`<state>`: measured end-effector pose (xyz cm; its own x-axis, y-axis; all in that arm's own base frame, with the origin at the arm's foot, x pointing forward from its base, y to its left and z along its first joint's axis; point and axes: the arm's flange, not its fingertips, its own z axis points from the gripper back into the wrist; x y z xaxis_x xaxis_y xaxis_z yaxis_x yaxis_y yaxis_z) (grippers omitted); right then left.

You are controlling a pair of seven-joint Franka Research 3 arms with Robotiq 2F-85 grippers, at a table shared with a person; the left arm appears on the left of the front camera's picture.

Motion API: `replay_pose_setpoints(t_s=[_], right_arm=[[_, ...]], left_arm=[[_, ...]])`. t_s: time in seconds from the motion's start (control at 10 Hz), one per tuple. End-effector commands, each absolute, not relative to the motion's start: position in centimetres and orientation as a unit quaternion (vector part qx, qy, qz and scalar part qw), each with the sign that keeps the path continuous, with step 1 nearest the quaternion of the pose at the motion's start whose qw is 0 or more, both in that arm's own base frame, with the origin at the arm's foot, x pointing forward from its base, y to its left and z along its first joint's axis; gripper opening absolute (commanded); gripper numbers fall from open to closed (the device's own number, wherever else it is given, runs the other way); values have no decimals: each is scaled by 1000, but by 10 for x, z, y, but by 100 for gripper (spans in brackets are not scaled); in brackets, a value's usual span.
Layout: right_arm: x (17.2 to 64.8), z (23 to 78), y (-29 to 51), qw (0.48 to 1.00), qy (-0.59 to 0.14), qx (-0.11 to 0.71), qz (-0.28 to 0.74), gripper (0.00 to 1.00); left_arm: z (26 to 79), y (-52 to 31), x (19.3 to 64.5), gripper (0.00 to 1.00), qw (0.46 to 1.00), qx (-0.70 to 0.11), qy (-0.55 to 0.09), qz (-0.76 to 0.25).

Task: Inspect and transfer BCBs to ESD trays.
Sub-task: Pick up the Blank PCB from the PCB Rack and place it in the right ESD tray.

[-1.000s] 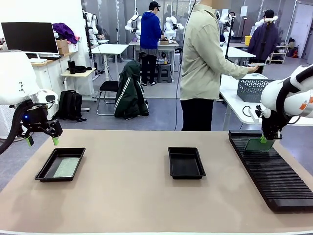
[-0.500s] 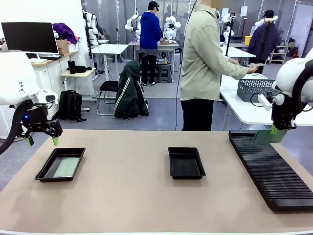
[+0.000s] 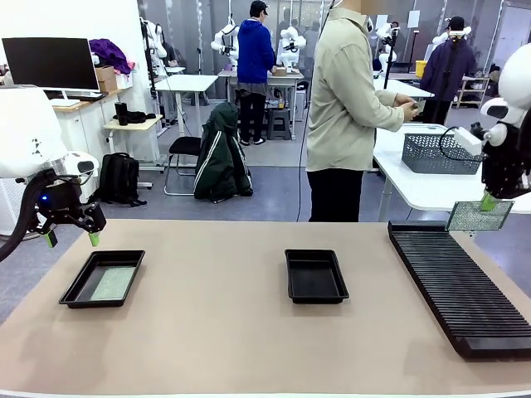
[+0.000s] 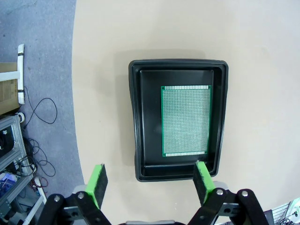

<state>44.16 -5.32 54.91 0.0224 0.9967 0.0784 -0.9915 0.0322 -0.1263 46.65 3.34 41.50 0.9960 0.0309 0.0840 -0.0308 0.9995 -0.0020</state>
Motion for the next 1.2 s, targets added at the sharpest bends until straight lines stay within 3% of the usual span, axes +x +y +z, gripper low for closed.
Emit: replay_pose_setpoints(t_s=[0.0, 1.1], right_arm=[[431, 582, -46, 724, -56, -11, 688, 0], [371, 778, -31, 748, -68, -20, 660, 0]], left_arm=[[413, 34, 466, 97, 999, -4, -47, 15], [413, 34, 466, 97, 999, -4, -47, 15]])
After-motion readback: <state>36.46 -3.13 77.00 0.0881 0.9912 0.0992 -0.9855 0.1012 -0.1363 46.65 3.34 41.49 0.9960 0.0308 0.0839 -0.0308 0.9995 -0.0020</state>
